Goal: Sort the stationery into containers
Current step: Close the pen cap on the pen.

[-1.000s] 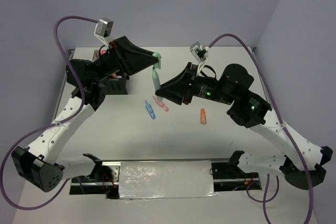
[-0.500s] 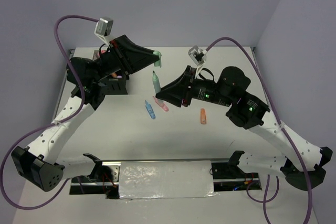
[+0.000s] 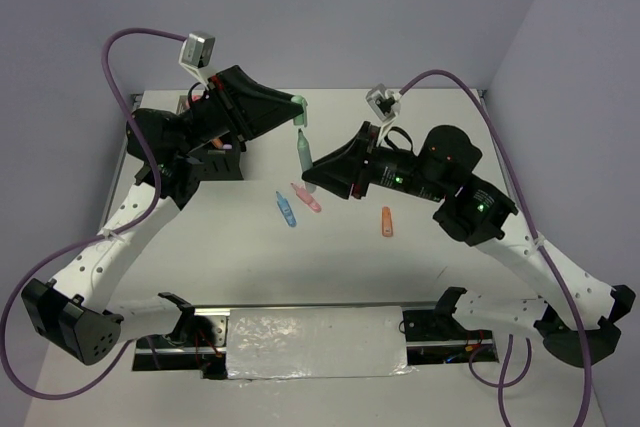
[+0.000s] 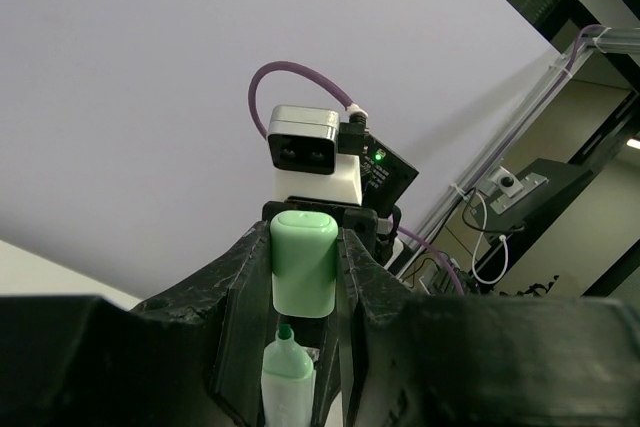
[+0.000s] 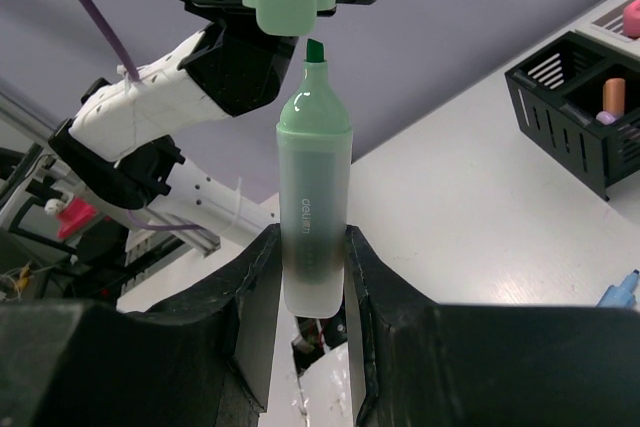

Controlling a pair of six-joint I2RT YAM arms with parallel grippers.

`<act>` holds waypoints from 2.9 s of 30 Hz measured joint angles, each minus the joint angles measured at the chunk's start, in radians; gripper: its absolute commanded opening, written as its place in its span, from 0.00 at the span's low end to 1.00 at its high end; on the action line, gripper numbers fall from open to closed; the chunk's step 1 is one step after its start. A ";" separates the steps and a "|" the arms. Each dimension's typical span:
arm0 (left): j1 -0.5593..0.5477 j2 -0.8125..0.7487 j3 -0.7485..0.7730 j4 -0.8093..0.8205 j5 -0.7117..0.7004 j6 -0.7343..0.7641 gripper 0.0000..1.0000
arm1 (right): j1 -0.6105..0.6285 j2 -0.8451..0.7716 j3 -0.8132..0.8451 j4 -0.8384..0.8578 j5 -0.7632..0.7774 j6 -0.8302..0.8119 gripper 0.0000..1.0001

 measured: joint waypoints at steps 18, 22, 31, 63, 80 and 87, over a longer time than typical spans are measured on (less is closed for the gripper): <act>0.000 0.000 -0.036 0.001 0.000 0.002 0.00 | -0.027 0.026 0.043 0.006 -0.017 0.001 0.14; 0.000 0.000 -0.036 0.011 0.000 -0.001 0.01 | -0.039 0.032 0.044 0.013 -0.021 0.005 0.14; 0.006 -0.001 -0.038 0.038 -0.054 -0.003 0.05 | -0.095 0.118 0.116 0.070 -0.108 0.034 0.14; -0.002 0.018 0.035 -0.042 0.050 0.101 0.03 | -0.127 0.199 0.270 0.035 -0.174 -0.077 0.59; -0.016 0.136 0.111 0.445 0.229 -0.238 0.06 | -0.202 0.275 0.244 0.447 -0.550 0.217 0.71; -0.022 0.106 0.111 0.402 0.243 -0.188 0.05 | -0.201 0.360 0.251 0.678 -0.649 0.418 0.61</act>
